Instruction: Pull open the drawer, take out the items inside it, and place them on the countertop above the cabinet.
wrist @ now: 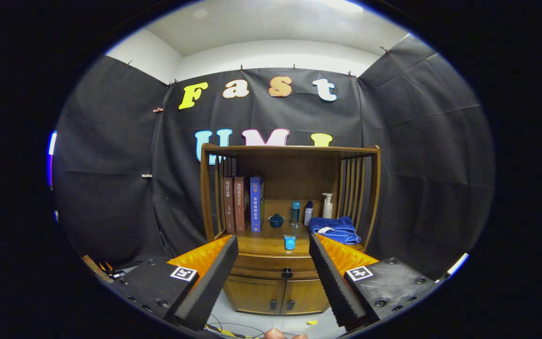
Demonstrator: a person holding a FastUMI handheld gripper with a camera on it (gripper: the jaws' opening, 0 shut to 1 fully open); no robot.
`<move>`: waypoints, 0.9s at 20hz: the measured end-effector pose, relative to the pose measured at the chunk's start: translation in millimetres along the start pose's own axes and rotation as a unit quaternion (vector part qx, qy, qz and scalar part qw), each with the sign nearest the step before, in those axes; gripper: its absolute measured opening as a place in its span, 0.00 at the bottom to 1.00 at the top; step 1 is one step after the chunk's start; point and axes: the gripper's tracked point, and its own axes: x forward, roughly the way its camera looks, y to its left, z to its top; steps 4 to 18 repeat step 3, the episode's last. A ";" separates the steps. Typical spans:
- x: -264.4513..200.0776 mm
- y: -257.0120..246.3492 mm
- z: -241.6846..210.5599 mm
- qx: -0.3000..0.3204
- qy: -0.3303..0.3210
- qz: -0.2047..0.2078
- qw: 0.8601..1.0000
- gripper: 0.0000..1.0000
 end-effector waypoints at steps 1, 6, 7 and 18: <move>-0.4 0.1 0.1 0.000 -0.001 0.000 1.000 0.99; -0.9 0.0 0.3 0.000 -0.001 0.000 1.000 0.99; -0.9 0.0 0.3 0.000 -0.001 0.000 1.000 0.99; -0.9 0.0 0.3 0.000 -0.001 0.000 1.000 0.99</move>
